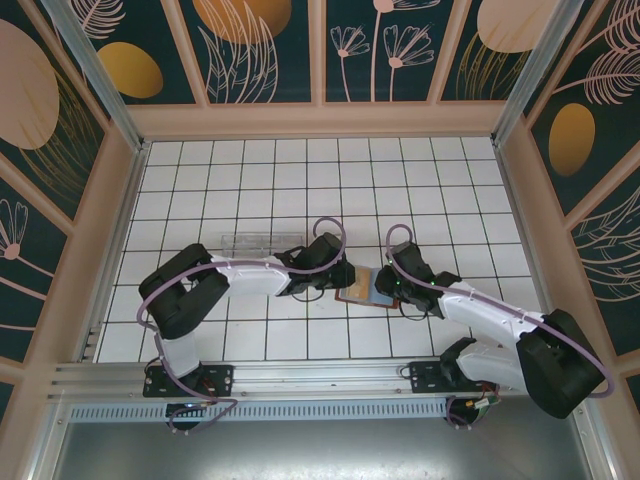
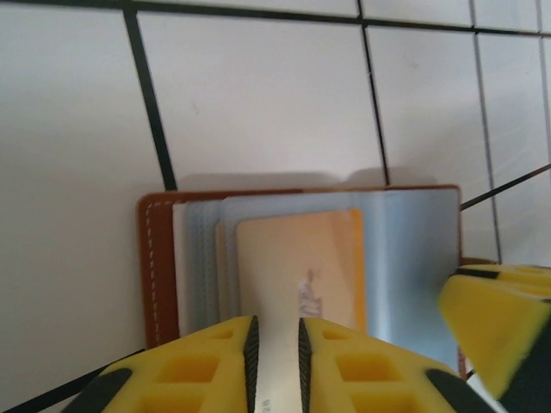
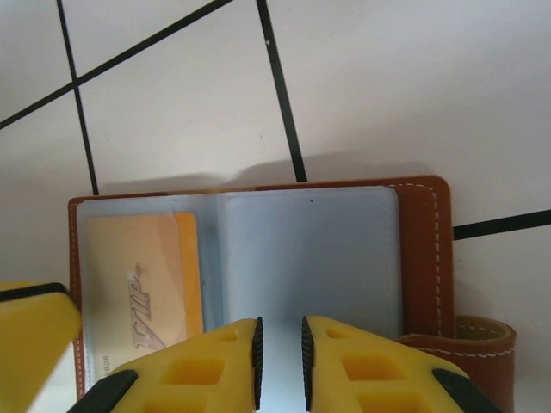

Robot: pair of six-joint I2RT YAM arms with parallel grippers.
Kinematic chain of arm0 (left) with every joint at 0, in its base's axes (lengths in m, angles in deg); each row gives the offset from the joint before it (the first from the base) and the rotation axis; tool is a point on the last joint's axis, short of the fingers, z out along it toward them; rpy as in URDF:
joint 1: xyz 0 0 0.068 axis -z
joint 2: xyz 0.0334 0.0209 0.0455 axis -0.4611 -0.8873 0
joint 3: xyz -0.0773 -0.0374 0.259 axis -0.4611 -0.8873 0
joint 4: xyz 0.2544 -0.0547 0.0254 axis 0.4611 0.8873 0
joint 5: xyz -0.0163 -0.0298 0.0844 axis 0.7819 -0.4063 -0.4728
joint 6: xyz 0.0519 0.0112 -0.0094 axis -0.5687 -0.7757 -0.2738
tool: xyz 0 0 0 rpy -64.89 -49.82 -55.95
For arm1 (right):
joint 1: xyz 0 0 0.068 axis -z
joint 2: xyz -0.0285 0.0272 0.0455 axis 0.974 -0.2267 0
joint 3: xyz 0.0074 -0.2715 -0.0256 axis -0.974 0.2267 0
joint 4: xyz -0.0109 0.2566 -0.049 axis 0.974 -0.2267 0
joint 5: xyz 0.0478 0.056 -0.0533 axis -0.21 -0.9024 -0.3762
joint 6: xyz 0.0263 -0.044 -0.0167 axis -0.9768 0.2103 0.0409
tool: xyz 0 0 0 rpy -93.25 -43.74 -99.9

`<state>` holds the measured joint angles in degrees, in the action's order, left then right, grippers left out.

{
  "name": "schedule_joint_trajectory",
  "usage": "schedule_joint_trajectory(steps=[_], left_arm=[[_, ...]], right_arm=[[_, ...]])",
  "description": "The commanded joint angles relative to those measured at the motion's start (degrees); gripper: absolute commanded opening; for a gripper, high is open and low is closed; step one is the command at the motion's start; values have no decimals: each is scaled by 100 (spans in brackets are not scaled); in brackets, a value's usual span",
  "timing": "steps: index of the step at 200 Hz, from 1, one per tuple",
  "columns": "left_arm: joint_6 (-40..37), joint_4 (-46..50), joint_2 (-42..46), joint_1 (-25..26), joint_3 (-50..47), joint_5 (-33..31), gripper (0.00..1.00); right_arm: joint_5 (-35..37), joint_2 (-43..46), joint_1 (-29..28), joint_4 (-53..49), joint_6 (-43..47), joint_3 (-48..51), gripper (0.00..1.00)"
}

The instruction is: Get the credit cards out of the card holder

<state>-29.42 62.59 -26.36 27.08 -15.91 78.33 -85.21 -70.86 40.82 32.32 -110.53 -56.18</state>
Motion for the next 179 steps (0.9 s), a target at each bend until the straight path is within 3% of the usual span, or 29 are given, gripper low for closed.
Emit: schedule_joint_trajectory(steps=[1, 60, 179], left_arm=[[-112, -28, -173, 3, -42, 83, 19], [-50, -14, -294, 2, -154, 84, 18], [61, 163, -276, -1, -192, -48, 18]], right_arm=[[-112, 125, 31, 234, 155, 0, 22], [-1117, 157, 87, 953, -60, 133, 22], [-2685, -212, 1055, 2239, -413, 1031, 20]])
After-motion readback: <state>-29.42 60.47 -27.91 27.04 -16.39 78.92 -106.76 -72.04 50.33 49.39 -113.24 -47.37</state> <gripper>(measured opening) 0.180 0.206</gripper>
